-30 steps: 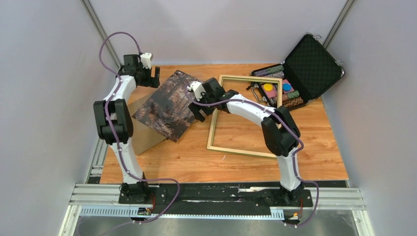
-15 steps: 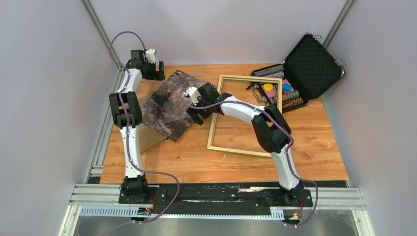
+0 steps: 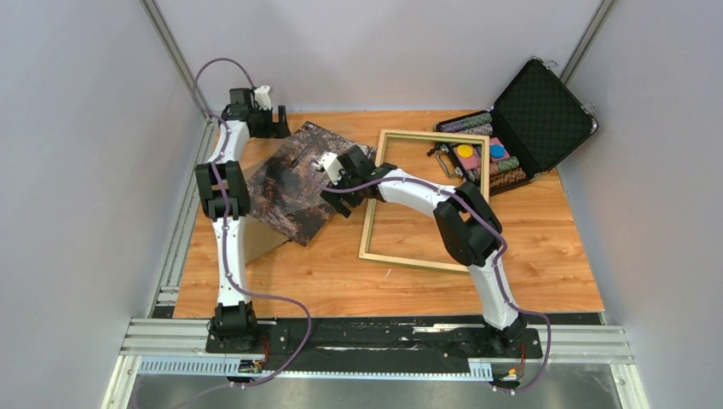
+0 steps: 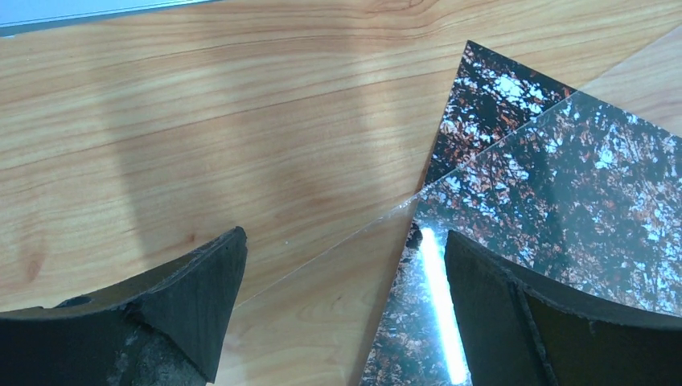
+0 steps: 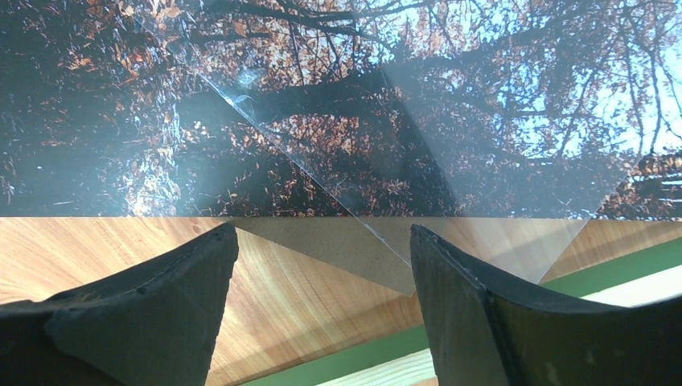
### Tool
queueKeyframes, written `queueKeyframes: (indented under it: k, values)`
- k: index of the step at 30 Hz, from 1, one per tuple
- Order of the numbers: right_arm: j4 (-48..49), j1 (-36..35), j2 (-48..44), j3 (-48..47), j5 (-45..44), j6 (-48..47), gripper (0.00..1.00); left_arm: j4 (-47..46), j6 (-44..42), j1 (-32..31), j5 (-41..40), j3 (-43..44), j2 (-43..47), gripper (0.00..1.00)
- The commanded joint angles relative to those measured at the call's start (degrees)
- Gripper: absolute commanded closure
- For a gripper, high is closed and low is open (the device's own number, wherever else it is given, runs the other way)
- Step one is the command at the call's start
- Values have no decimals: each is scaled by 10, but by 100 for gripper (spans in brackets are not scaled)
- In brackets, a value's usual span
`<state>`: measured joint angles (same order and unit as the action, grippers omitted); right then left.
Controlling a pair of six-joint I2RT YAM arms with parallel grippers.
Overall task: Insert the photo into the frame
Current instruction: Adjust the photo frame item at the center of the board.
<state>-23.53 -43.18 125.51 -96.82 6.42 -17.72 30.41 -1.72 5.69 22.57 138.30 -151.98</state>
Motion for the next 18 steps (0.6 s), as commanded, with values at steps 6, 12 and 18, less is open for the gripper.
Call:
queueKeyframes:
  k: [6, 12, 18]
  values:
    - [-16, -7, -64, 13, -14, 8, 19, 39, 14, 0, 20, -2, -2, 0]
    - [-20, -7, -83, 41, -12, 15, 19, 40, -8, 1, 26, -112, 52, 2]
    - [-20, -7, -70, 45, -26, 5, 19, 40, -21, 7, 36, -197, 100, 4]
